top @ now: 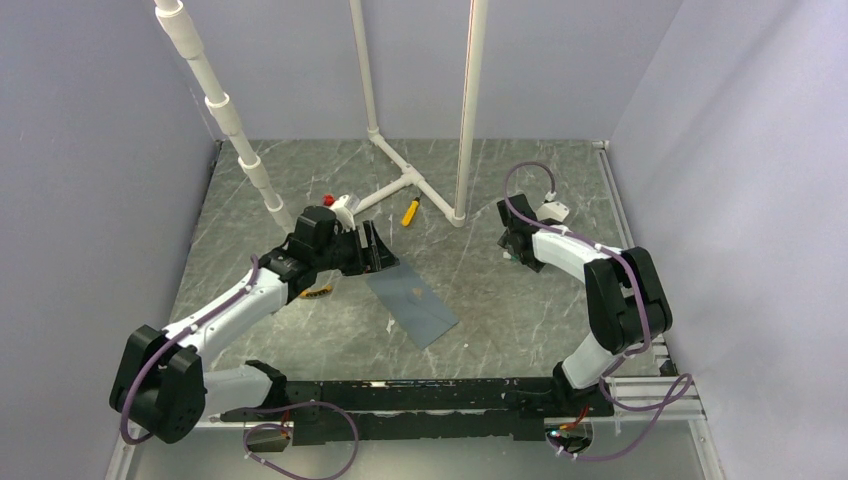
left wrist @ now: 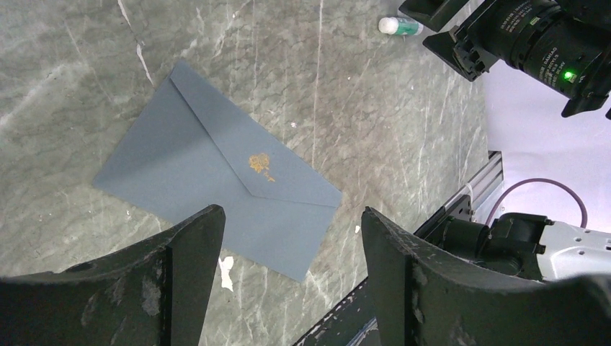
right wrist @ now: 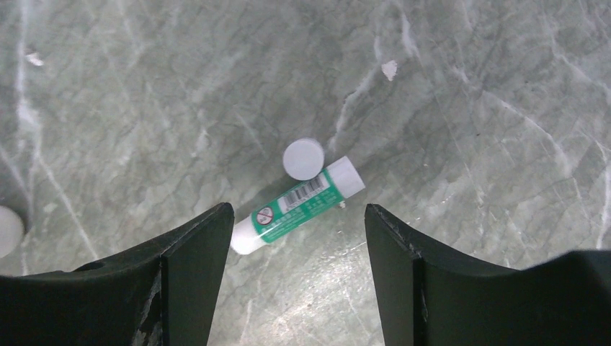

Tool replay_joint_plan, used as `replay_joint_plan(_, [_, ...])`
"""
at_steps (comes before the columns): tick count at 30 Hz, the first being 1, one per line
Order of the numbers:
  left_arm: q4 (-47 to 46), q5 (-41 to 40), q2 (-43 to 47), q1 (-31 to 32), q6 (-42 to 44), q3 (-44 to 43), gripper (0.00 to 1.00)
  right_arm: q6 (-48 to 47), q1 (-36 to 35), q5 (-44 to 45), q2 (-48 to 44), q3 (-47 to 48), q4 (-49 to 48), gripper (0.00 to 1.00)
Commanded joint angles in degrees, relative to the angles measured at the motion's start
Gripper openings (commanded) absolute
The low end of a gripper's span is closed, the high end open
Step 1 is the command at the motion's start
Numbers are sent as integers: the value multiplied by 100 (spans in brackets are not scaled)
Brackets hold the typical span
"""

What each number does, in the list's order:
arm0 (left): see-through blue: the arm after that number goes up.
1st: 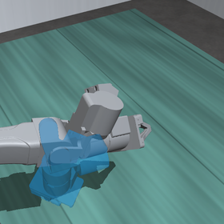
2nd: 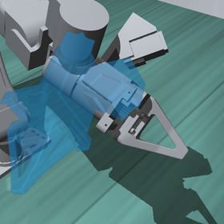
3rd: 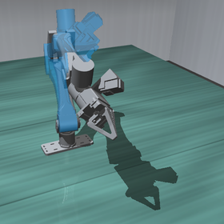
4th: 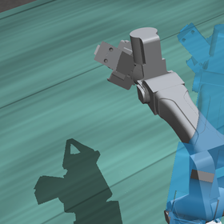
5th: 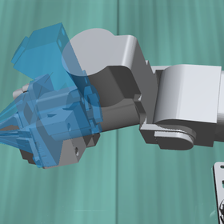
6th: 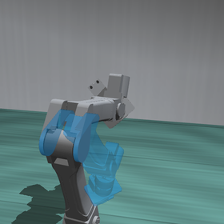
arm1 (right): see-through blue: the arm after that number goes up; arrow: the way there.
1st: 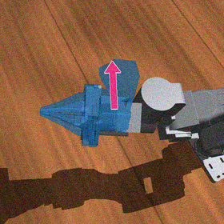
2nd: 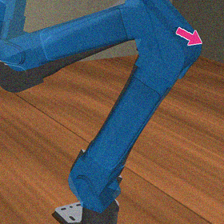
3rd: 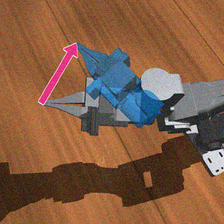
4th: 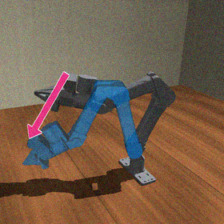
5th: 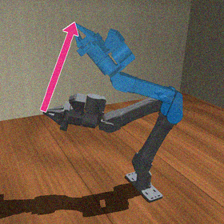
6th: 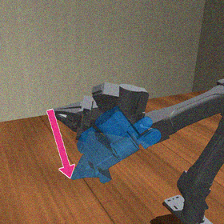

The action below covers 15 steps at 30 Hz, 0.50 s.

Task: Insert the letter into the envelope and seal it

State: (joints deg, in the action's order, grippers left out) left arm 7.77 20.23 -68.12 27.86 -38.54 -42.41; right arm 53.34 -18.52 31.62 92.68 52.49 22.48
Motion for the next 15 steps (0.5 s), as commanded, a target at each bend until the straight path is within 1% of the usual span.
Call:
replay_joint_plan(1, [-107,32,-67,16,85,-17,74,172,41,251,73,142,160,71])
replay_joint_plan(6, [-107,40,-96,18,85,-37,74,45,52,81,120,10,22,61])
replay_joint_plan(8, [-95,34,-96,20,87,-39,73,36,51,37,141,-22,28,59])
replay_joint_plan(12, [-83,26,-79,18,96,-39,74,25,53,-11,187,-119,-24,59])
replay_joint_plan(15, [-74,25,-79,16,97,-39,73,18,77,-19,266,-117,-38,61])
